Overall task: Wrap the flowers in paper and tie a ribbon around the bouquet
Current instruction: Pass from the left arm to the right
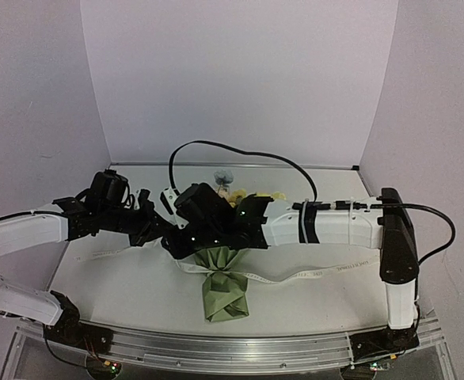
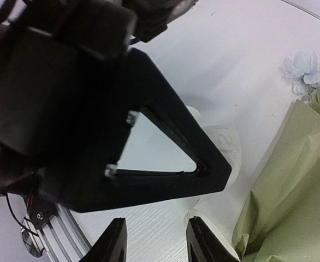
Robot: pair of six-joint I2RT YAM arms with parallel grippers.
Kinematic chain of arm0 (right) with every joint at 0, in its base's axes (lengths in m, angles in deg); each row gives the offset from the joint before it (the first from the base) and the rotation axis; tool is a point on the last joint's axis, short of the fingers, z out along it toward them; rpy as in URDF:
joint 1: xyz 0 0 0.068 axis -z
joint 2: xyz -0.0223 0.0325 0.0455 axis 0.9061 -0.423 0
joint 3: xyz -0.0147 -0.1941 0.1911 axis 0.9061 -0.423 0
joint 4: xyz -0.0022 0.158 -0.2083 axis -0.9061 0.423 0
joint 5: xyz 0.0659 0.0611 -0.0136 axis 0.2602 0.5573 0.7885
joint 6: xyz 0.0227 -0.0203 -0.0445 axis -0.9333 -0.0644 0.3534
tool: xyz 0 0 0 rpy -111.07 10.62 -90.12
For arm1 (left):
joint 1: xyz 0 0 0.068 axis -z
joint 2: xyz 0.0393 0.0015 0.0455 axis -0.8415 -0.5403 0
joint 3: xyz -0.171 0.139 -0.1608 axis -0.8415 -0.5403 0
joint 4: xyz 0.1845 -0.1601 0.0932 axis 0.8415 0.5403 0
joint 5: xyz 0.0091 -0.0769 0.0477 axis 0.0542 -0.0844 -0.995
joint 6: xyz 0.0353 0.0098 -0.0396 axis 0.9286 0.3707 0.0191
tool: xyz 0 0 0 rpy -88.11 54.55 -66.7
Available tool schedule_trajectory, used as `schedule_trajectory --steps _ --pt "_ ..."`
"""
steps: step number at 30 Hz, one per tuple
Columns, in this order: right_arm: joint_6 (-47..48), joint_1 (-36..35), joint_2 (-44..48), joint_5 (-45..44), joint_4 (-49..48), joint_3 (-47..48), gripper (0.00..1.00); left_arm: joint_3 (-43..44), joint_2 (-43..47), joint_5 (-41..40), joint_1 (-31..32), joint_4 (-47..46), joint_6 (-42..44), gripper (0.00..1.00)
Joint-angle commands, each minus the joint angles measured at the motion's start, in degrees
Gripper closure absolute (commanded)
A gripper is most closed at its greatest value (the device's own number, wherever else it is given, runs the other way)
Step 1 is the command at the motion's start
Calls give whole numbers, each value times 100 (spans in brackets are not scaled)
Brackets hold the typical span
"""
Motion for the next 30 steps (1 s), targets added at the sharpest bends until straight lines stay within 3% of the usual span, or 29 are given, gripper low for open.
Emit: schedule_trajectory --steps 1,13,16,19,21,26,30 --pt "-259 6 -32 -492 -124 37 64 209 262 124 5 -177 -136 100" --pt "-419 -2 -264 -825 -133 236 72 161 309 123 198 -204 -183 100" --pt "-448 -2 -216 -952 -124 167 82 162 294 112 237 -232 -195 100" --pt "-499 -2 -73 -1141 -124 -1 99 161 302 93 290 -221 -157 99" --pt "-525 -2 16 -1220 -121 -91 100 169 333 41 317 -194 -117 93" --pt "-612 -11 459 -1612 -136 -614 100 337 522 -103 333 -105 153 64" --pt "-727 -18 946 -1946 -288 -1198 100 420 760 -239 325 -93 539 55"
